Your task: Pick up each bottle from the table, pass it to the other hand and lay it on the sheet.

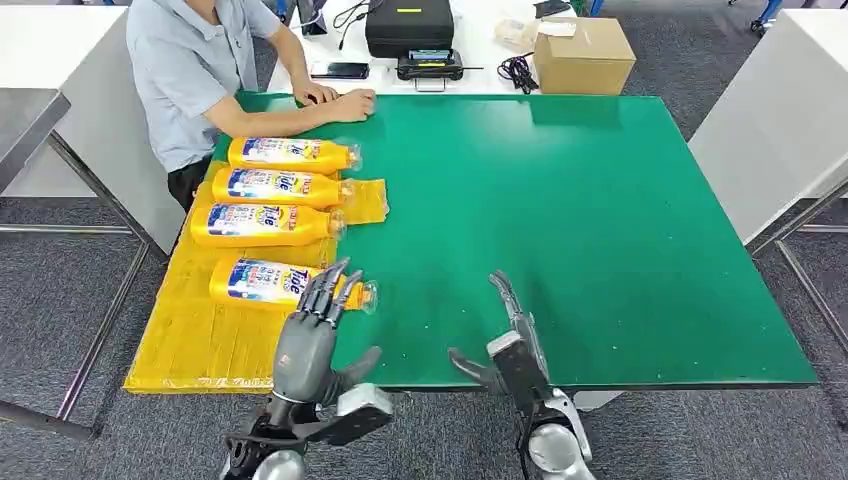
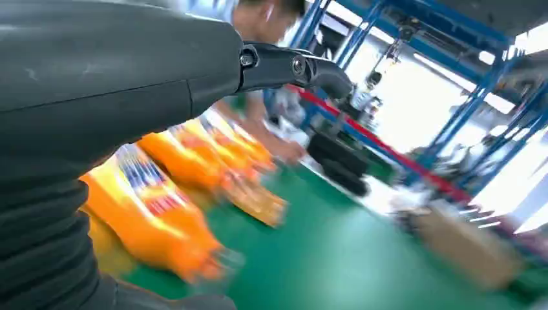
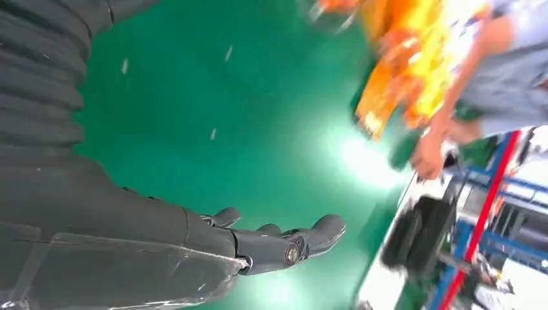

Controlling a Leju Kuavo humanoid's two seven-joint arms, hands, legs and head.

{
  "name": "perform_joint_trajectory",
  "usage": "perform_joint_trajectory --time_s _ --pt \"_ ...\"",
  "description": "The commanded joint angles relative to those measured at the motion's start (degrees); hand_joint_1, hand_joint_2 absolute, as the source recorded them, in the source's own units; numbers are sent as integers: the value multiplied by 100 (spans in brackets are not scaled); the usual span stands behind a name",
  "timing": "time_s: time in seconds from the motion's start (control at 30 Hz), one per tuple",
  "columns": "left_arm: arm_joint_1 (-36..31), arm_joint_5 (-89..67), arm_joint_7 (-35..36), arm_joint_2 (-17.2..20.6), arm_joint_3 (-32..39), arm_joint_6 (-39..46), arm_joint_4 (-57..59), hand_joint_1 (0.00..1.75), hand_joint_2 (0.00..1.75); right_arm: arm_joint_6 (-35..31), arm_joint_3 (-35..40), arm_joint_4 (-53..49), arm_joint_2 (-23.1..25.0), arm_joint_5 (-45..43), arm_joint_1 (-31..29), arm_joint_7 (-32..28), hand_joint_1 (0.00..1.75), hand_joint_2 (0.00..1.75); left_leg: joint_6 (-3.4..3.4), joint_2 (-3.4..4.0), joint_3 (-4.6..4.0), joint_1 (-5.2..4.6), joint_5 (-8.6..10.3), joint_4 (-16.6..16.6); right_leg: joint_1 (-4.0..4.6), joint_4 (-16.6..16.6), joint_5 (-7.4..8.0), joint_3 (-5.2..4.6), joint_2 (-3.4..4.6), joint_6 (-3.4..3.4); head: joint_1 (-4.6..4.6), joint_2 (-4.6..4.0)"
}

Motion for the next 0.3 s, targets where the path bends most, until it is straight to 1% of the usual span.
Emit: perform_joint_trajectory --time_s 0.03,0.07,0.1,0.13,0.2,0.23,0.3 --pt "46 1653 -590 -122 -69 -504 -59 0 175 -307 -99 -178 -16 159 92 -153 0 0 -11 3 25 7 -13 0 8 -3 -12 26 -1 -14 0 0" --pt "69 1861 -616 -140 -60 -586 -33 0 175 -552 -2 -251 -26 444 126 -192 0 0 -9 3 19 4 -10 -2 5 -2 -10 20 0 -11 0 0" --pt "59 1948 -606 -132 -83 -634 16 0 175 -848 88 -326 -44 768 161 -241 0 175 -7 4 13 3 -8 0 4 -2 -7 13 0 -9 0 0" --pt "51 1983 -636 -131 -112 -629 76 0 175 -973 178 -376 -46 927 194 -111 0 175 -12 5 27 7 -15 -1 8 -3 -12 27 1 -15 -2 0" --pt "42 2069 -645 -130 -153 -670 146 0 175 -1162 249 -381 -45 1101 206 -78 0 175 -8 2 13 4 -7 -1 5 -3 -6 14 -1 -10 0 0" --pt "36 2242 -660 -141 -168 -732 167 0 175 -1379 312 -332 -63 1293 189 -51 0 175 -12 5 24 7 -13 -1 9 -4 -10 25 1 -15 0 0" --pt "21 2363 -670 -120 -212 -780 181 0 175 -1417 359 -277 -66 1235 169 -36 0 175 -9 9 18 5 -9 -3 7 -4 -6 17 5 -12 0 0"
